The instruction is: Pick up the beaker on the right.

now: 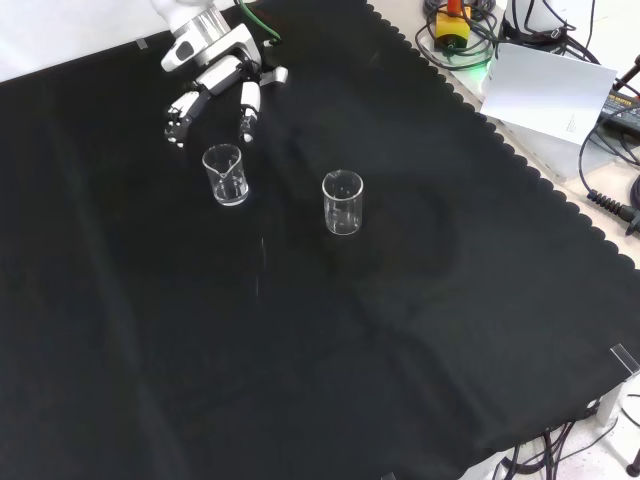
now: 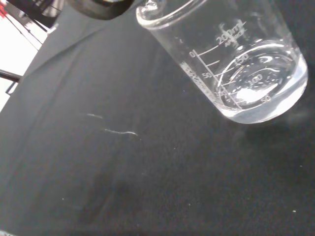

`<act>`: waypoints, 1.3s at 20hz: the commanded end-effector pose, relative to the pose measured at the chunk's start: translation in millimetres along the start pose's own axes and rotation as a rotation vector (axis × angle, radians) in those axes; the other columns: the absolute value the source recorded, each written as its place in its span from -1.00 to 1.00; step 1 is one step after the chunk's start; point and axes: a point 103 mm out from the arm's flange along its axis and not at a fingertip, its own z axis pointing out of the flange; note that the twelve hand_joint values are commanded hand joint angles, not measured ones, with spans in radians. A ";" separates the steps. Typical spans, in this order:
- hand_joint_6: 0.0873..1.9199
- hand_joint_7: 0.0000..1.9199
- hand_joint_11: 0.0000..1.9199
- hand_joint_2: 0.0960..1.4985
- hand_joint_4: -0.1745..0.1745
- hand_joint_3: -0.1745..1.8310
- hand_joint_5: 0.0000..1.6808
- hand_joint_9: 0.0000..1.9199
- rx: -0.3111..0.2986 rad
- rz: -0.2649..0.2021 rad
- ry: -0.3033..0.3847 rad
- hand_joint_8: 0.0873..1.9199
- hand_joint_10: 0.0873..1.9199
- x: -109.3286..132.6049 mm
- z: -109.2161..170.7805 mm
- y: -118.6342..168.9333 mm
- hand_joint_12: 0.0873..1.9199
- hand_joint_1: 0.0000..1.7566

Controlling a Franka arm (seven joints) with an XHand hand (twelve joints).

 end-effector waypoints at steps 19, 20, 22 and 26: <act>-1.00 -0.81 -0.95 0.10 -0.14 -1.00 -0.50 -0.64 -0.063 -0.037 0.105 -0.41 -0.39 -22.1 39.2 12.3 0.43 0.08; -1.00 -0.80 -0.95 0.10 -0.14 -1.00 -0.49 -0.64 -0.063 -0.038 0.115 -0.41 -0.39 -22.0 41.1 13.3 0.43 0.09; -1.00 -0.78 -0.94 0.10 -0.15 -1.00 -0.47 -0.62 -0.058 -0.039 0.121 -0.40 -0.39 -25.7 41.8 13.1 0.43 0.10; -1.00 -0.77 -0.94 0.10 -0.15 -1.00 -0.47 -0.60 -0.033 -0.016 0.099 -0.40 -0.39 -9.1 60.4 25.6 0.43 0.11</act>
